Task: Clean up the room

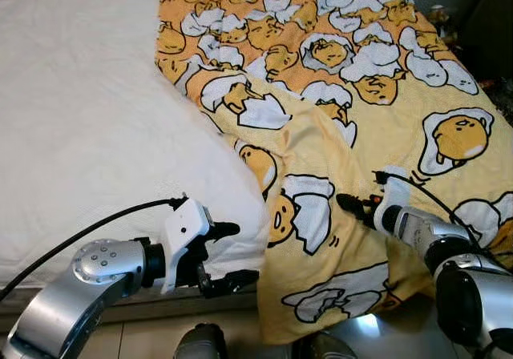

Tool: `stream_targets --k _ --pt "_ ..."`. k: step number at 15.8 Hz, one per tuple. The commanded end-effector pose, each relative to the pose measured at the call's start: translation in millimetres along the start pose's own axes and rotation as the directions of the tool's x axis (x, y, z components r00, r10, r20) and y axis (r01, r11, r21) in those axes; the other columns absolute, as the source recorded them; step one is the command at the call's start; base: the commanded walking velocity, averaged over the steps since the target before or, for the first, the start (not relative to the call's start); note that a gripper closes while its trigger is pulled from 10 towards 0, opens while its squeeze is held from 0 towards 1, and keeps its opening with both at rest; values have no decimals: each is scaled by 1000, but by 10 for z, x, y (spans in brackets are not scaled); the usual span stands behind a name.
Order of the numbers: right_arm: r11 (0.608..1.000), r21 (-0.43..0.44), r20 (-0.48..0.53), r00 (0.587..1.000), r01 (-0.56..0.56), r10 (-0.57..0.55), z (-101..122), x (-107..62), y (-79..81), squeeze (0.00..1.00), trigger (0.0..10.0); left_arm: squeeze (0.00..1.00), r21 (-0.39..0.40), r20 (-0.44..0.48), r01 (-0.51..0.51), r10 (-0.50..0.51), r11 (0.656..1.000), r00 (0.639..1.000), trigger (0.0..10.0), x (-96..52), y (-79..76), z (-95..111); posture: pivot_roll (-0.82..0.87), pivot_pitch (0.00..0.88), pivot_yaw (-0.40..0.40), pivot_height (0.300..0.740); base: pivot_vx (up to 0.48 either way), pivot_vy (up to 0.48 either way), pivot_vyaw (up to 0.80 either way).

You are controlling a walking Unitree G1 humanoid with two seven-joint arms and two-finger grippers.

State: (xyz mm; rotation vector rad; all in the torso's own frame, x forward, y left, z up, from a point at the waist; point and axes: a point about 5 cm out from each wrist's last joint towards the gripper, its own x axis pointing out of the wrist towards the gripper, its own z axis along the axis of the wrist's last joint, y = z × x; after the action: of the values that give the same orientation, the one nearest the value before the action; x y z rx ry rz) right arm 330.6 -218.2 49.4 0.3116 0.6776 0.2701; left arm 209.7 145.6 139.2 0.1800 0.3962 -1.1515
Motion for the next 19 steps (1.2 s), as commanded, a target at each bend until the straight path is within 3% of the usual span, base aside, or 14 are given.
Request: stream_targets --k 1,11,16,19 --pt "1000 23 -22 1000 -15 16 -76 15 20 0 0 0 9 -5 13 -13 1000 1000 10000 1 -38 20 130 193 16 740 0 0 0" --pt "999 28 5 1000 -20 20 -24 8 18 0 0 0 12 3 25 -25 1000 1000 10000 36 -23 45 122 172 16 740 0 0 0" --pt "994 65 90 993 -84 78 120 -15 40 0 0 0 -12 62 72 -71 997 996 10000 98 -12 114 94 103 8 740 0 0 0" --pt "981 78 132 977 -177 166 172 -7 117 0 0 0 -36 98 58 -54 998 994 10000 135 55 149 76 52 7 740 0 0 0"
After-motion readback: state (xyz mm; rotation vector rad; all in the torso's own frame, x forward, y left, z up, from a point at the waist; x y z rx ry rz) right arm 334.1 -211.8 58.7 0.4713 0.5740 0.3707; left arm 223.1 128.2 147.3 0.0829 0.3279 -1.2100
